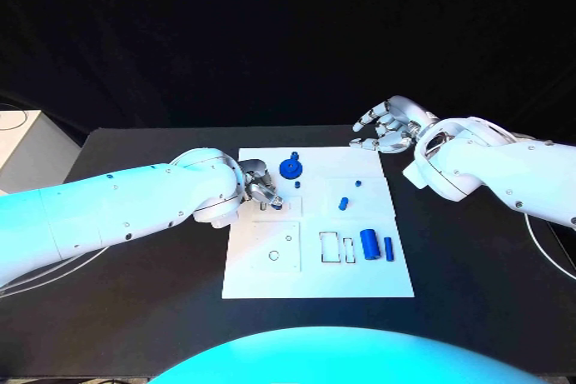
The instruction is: Assemble the parts on the task board
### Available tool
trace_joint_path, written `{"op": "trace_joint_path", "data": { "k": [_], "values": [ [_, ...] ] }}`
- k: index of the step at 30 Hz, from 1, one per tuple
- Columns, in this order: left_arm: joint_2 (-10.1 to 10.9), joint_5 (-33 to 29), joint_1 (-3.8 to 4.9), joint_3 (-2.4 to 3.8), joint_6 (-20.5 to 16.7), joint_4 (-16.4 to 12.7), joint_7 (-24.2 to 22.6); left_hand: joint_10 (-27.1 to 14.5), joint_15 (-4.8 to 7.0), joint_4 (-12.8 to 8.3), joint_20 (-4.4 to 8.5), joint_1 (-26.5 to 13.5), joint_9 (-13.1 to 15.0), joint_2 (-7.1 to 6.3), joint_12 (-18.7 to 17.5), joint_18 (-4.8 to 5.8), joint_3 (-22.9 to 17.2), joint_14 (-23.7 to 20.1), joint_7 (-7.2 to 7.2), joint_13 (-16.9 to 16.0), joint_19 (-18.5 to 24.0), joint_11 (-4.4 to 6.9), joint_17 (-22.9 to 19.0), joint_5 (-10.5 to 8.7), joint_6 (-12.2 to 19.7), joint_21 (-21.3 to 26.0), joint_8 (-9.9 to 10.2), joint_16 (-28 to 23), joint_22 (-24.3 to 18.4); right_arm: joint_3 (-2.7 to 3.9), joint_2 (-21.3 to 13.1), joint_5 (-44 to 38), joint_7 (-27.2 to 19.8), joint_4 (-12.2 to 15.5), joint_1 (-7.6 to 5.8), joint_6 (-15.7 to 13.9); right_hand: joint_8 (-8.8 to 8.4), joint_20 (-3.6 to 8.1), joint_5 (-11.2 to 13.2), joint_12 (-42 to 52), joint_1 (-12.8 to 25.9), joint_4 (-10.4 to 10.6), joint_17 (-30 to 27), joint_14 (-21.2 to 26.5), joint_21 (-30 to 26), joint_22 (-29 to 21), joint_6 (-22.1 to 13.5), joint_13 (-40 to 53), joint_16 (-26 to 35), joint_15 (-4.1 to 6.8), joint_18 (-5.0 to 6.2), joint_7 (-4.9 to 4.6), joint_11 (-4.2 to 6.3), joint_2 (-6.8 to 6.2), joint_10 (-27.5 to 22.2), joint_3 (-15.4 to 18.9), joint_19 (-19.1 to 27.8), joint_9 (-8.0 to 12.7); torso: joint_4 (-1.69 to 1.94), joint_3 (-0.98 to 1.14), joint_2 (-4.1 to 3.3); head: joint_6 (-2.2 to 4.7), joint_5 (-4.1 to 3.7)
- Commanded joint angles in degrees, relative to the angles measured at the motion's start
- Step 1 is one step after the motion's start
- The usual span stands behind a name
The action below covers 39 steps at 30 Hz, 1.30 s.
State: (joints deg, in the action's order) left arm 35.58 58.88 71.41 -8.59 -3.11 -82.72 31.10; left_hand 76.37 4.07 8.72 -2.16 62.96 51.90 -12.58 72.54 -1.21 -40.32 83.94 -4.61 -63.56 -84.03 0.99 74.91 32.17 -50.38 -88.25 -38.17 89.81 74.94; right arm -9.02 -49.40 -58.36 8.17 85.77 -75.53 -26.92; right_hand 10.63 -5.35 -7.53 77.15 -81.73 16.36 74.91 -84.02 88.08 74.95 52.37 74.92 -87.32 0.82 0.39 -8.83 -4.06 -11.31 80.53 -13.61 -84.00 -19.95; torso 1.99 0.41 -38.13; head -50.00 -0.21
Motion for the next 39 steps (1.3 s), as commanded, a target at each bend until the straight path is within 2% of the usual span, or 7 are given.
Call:
{"op": "trace_joint_path", "data": {
  "k": [1, 12, 30, 39],
  "values": [
    [-0.2, 0.3, -0.09, 0.00, 1.0, 0.0, 0.0, 0.3, 0.35, -10.4, 0.51, 0.2, 0.8, 0.20, 0.1, 0.42, -10.2, 6.1, 1.34, 0.1, -4.0, 0.13, 15.1, 0.24, -1.6, -0.3, -0.2, 0.2, 11.8, 0.00, 0.0, -0.2, -0.6, 0.0, 0.04, 0.8, 0.35, -0.21, -0.2, -0.2, 0.4, 0.1, 9.6, -4.5, -0.2, 13.8, -0.2, 5.0, 0.3, -0.53, 0.13, -0.06, 0.04, -0.04, -0.3, -0.1, -5.1, 0.0, 0.01, 0.01, -0.08, 0.00, -0.02],
    [-0.4, 0.3, -0.15, -0.01, 1.6, 0.2, 0.2, 0.3, 0.35, -10.4, 0.51, 0.2, 0.8, 0.20, 0.1, 0.42, -10.2, 6.1, 1.34, 0.1, -4.0, 0.13, 15.1, 0.24, -1.6, -0.3, -0.2, 0.2, 11.8, 0.00, 0.1, -0.2, -0.6, -0.1, 0.10, 1.0, 0.35, -0.21, -0.2, -0.2, 0.4, 0.1, 9.6, -4.5, -0.2, 13.8, -0.2, 5.0, 0.3, -0.53, 0.13, -0.06, 0.04, -0.04, -0.3, -0.1, -5.1, 0.0, 0.02, 0.06, -0.01, 0.00, -0.03],
    [-1.4, 0.0, -0.16, -0.03, 2.9, 1.8, 0.6, 0.3, 0.37, -10.4, 0.54, 0.1, 0.9, 0.24, 0.0, 0.40, -10.3, 6.1, 1.35, 0.1, -4.0, 0.14, 15.1, 0.23, -1.6, -0.3, -0.1, 0.2, 11.7, 0.00, 0.1, -0.2, -0.6, -0.1, 0.14, 1.0, 0.40, -0.22, -0.3, -0.2, 0.6, 0.1, 9.5, -4.5, -0.3, 13.7, -0.3, 4.9, 0.4, -0.53, 0.15, -0.05, 0.04, -0.11, -0.3, -0.1, -5.1, 0.0, -0.03, 0.01, 0.01, 0.00, -0.01],
    [-2.0, -0.4, -0.16, -0.06, 4.0, 2.4, 0.8, 0.3, 0.36, -10.1, 0.56, -0.2, 1.0, 0.32, 0.0, 0.43, -10.1, 6.1, 1.36, 0.2, -4.0, 0.13, 15.1, 0.07, -1.6, -0.3, -0.1, 0.2, 11.8, 0.00, 0.1, -0.2, -0.6, 0.0, 0.14, 1.0, 0.40, -0.22, -0.3, -0.2, 0.6, 0.1, 9.5, -4.5, -0.3, 13.7, -0.3, 4.9, 0.4, -0.53, 0.15, -0.05, 0.04, -0.11, -0.3, -0.1, -5.1, 0.0, -0.01, 0.07, 0.02, 0.00, -0.13]
  ]
}}
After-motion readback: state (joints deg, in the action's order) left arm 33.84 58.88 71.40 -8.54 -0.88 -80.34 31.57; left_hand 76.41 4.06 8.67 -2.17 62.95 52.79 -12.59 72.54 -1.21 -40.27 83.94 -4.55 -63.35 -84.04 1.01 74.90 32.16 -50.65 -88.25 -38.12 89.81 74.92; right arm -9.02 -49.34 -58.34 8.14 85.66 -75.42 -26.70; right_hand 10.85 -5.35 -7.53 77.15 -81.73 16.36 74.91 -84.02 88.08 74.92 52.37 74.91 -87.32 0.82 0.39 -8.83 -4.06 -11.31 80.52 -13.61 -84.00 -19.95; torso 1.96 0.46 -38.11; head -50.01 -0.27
